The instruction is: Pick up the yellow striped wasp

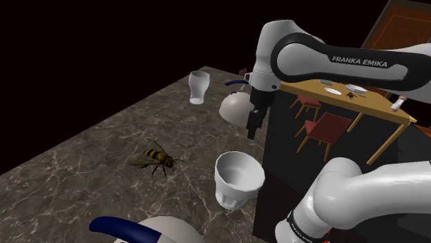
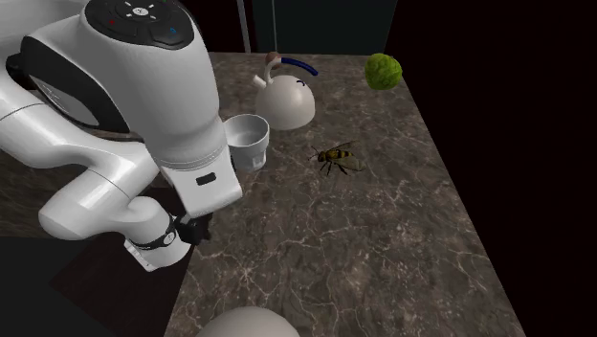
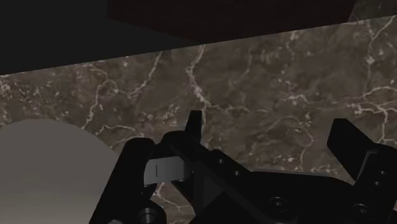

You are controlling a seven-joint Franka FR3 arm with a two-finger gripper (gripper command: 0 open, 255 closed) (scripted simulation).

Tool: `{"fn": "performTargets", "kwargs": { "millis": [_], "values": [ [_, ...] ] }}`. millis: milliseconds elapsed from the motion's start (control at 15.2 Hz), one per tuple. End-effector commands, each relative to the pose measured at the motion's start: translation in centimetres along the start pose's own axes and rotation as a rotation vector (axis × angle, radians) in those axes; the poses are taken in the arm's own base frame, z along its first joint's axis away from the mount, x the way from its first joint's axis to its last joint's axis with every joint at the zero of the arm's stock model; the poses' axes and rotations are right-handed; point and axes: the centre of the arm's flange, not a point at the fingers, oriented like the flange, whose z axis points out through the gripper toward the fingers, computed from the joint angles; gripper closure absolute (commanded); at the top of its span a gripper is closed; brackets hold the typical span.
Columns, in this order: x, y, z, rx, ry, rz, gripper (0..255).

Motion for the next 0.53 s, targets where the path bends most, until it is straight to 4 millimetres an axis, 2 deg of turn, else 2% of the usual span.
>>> {"fn": "performTargets", "kwargs": {
  "millis": [0, 462],
  "values": [
    [0.0, 0.0, 0.0, 0.000, 0.000, 0.000, 0],
    [6.2, -6.1, 0.3, 0.040, 0.014, -0.086, 0]
  ]
}}
